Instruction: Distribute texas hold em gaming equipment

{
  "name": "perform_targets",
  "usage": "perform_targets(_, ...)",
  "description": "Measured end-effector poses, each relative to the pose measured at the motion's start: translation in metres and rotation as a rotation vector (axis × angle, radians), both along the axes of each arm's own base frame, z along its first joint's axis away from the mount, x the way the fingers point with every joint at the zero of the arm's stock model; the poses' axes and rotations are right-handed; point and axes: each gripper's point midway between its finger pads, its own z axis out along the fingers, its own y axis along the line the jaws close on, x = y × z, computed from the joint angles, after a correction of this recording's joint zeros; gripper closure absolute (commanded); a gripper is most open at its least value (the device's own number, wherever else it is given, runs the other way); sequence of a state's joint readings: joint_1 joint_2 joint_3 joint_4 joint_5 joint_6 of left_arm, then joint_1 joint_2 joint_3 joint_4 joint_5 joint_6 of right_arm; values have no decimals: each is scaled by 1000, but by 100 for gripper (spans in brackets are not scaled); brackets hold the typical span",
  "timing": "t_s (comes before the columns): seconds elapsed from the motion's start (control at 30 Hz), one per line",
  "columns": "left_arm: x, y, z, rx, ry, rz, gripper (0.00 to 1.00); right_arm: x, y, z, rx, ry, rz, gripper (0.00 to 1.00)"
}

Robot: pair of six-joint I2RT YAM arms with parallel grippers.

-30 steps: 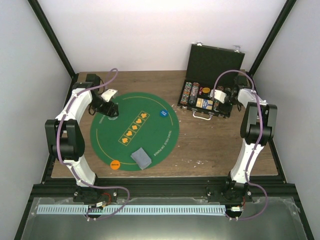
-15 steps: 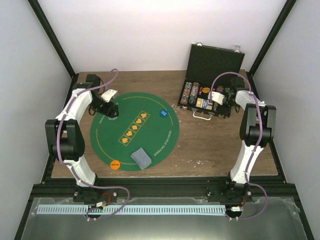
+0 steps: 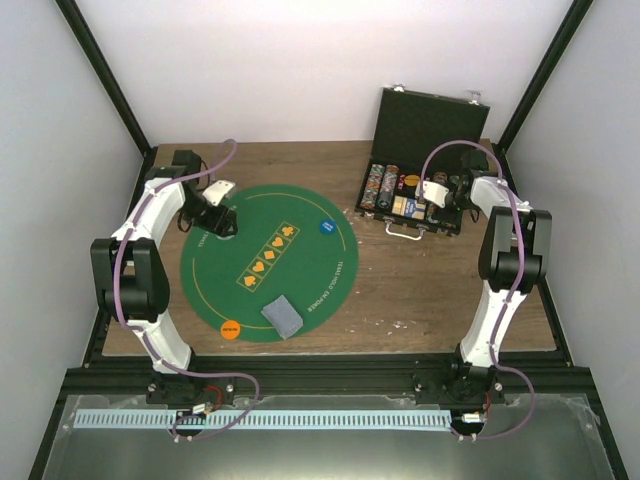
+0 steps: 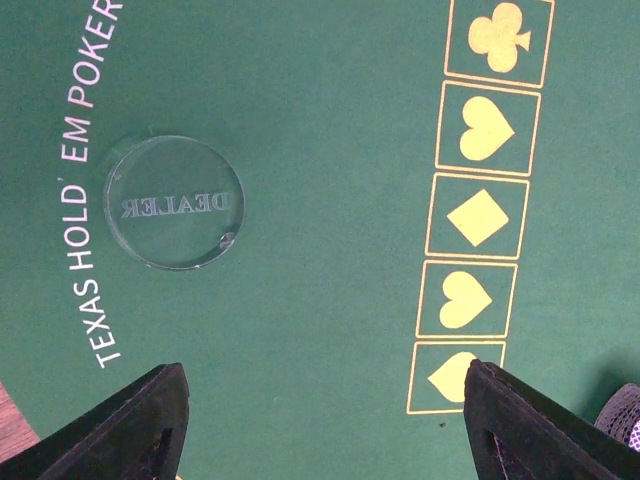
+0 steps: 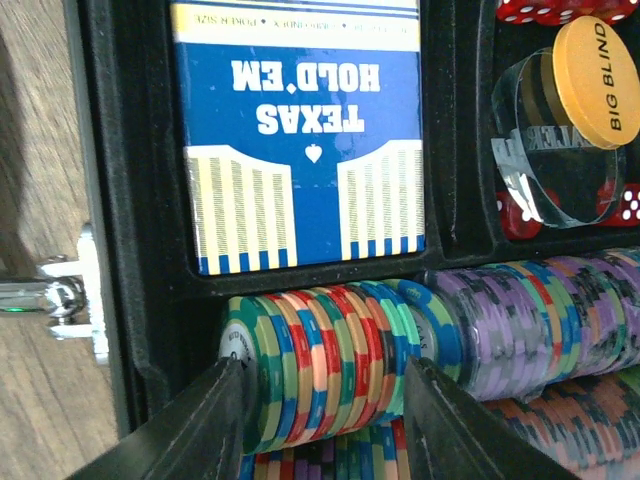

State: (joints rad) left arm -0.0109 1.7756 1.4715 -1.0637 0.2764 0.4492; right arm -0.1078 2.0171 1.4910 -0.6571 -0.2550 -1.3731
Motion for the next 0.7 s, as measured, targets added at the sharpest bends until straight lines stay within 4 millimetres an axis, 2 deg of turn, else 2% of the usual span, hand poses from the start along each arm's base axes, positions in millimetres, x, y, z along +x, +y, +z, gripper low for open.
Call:
perform_targets(0.17,0,-1,0,-5,0,-1,24,-5,4,3,2,12,1,58)
perform_targets(0.33,0,-1,0,-5,0,-2,24,-15,8,2,-6,23,7,54)
perform_targets(0.53,0,-1,0,-5,-1,-2,24,-8,6,2,-36,3,2,52)
perform_targets(0.7,0,0,0,-5,-2,-1,24,8,3,-4,-42,-8,-11,40)
